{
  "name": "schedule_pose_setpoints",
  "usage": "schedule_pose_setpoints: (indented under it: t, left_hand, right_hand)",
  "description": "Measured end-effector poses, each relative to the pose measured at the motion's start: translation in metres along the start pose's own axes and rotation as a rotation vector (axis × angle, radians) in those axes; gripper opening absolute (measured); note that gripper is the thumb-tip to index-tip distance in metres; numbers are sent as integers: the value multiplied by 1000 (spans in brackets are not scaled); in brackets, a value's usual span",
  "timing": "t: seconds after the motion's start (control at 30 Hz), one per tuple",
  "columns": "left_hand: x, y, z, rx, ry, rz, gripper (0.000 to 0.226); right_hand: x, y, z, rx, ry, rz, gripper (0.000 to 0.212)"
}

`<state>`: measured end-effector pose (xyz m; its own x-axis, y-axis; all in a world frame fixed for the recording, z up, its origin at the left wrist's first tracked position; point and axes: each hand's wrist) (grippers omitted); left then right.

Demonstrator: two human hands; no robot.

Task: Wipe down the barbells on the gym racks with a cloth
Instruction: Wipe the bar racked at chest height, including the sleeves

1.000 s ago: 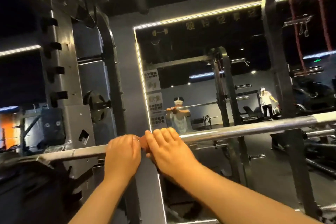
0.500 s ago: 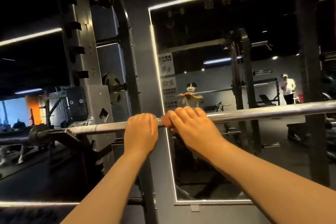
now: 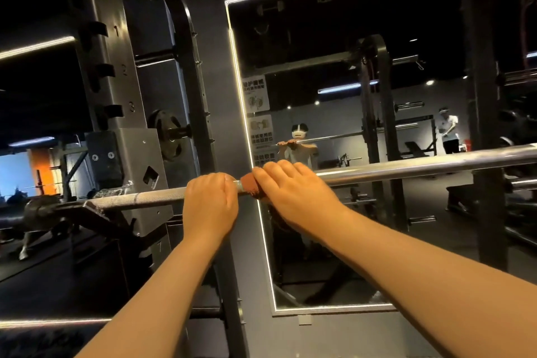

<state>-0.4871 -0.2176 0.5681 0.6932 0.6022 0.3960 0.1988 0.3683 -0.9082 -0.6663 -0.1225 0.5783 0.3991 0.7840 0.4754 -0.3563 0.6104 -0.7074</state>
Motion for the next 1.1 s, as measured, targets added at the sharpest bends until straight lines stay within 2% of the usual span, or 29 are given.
schedule_pose_setpoints:
  t: [0.17, 0.27, 0.33, 0.5, 0.6, 0.7, 0.83, 1.0, 1.1]
  left_hand:
    - [0, 2, 2, 16, 122, -22, 26]
    - [3, -2, 10, 32, 41, -65, 27]
    - [1, -8, 22, 52, -22, -111, 32]
    - [-5, -4, 51, 42, 56, -75, 51]
    - [-6, 1, 37, -5, -2, -61, 41]
    - [-10, -3, 32, -10, 9, -68, 24]
    - [-15, -3, 43, -14, -14, 3, 26]
    - [-23, -6, 78, 31, 41, -44, 39]
    - [-26, -5, 83, 5, 62, -57, 39]
  right_hand:
    - [-24, 63, 53, -108, 171, 217, 73]
    - [-23, 54, 47, -264, 132, 299, 45]
    - [-18, 28, 25, -331, 80, 234, 48]
    - [-25, 8, -5, -177, 17, 156, 47]
    - [-18, 27, 29, -101, 23, 136, 49]
    - [-17, 55, 70, -267, 6, 110, 46]
    - [-12, 72, 75, -496, 18, 164, 47]
    - [-19, 43, 26, -352, 63, 119, 51]
    - [-26, 51, 45, -246, 101, 176, 50]
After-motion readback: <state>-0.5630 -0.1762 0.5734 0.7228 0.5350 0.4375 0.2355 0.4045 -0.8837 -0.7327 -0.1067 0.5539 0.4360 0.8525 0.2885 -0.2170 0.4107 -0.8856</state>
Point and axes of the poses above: each hand's wrist, its own y-axis away from the middle knuckle, its own x-axis out of the back of the hand, z = x × y, and after that the axes turned 12 degrees about y, right-handed
